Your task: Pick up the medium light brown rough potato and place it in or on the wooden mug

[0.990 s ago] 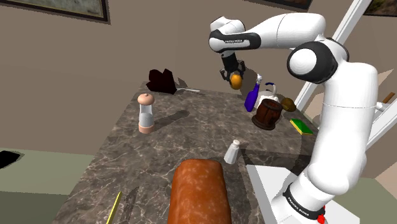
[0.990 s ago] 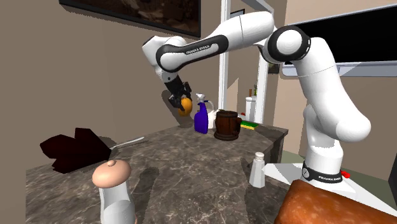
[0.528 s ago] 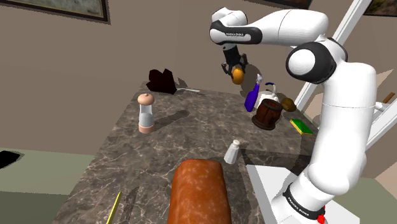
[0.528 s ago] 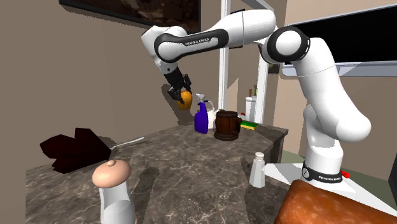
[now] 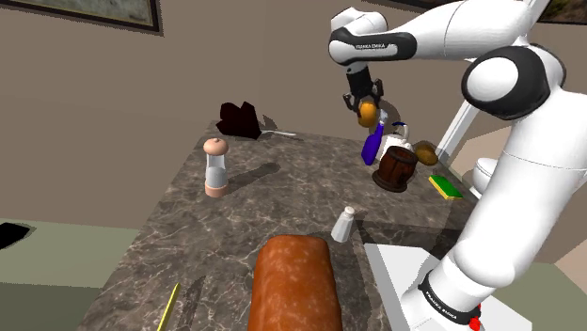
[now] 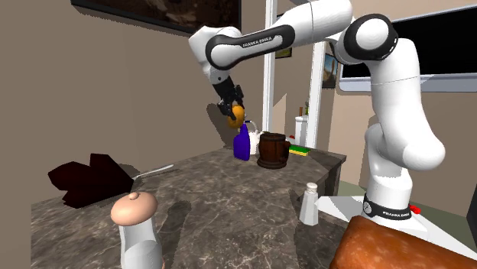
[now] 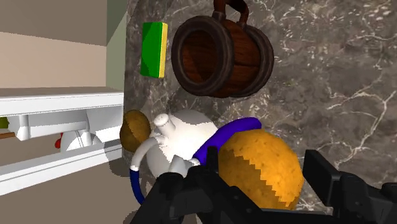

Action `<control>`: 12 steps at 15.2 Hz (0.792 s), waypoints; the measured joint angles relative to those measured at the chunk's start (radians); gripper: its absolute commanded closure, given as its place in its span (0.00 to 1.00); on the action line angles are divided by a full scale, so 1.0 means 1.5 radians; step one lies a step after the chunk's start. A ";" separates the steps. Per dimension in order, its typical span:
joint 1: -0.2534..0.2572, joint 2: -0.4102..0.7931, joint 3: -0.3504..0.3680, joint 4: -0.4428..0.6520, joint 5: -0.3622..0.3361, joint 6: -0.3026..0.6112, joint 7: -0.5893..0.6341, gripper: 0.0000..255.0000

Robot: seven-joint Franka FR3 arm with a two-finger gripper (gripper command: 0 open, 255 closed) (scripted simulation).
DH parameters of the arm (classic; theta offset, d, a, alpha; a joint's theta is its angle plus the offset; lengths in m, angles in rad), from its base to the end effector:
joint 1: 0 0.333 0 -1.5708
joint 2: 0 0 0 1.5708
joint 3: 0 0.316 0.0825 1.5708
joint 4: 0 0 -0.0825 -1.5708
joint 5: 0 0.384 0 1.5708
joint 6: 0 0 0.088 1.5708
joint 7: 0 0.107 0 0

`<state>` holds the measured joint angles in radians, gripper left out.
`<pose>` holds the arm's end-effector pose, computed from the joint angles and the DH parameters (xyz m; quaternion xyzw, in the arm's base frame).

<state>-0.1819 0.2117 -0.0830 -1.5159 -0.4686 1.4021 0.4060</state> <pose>0.5567 -0.2026 0.5307 0.9038 -0.3172 -0.1397 0.2511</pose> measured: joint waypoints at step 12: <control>-0.037 -0.317 -0.035 -0.367 -0.051 0.074 -0.029 1.00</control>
<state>-0.2366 -0.2643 -0.1348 -2.0662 -0.5449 1.5131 0.3630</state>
